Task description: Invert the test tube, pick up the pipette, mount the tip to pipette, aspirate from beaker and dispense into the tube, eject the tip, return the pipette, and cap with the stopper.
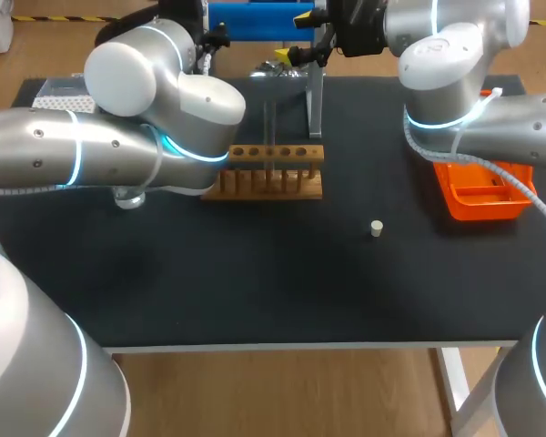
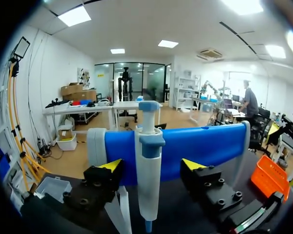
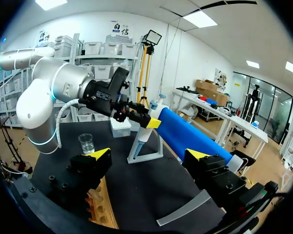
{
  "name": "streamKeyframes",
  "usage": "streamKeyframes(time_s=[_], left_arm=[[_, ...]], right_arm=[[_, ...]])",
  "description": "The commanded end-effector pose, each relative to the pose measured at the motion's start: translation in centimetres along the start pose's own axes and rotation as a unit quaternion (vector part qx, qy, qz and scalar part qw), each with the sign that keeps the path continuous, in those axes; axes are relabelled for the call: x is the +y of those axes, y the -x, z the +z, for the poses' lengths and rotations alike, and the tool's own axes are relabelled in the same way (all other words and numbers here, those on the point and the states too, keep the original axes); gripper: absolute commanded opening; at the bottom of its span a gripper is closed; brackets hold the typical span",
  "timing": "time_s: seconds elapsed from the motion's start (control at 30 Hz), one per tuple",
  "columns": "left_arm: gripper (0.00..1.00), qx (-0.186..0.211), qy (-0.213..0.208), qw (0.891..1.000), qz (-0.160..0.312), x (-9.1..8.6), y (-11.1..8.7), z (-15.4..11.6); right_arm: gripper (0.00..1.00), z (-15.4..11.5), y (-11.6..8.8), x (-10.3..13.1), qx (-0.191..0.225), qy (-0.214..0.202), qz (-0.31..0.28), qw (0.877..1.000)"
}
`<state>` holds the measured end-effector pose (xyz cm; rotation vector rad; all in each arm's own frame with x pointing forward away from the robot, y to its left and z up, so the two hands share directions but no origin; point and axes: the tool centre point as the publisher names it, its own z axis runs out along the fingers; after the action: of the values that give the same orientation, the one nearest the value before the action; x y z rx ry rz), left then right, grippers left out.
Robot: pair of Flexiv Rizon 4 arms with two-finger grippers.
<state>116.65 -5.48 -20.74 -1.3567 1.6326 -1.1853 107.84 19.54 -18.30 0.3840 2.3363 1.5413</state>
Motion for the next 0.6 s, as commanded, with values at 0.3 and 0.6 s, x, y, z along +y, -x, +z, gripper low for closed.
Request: streamKeyframes(time_s=[0.3, 0.6], left_arm=[[1.00, -0.002, -0.023, 1.000, 0.017, -2.8, -0.4, -2.2], [1.00, 0.001, -0.032, 0.999, 0.027, -4.6, -1.3, -5.1]], right_arm=[[1.00, 0.0, 0.1, 0.0, 0.001, -0.001, 0.000, 1.000], [1.00, 0.0, 0.1, 0.0, 0.001, -0.001, 0.000, 1.000]])
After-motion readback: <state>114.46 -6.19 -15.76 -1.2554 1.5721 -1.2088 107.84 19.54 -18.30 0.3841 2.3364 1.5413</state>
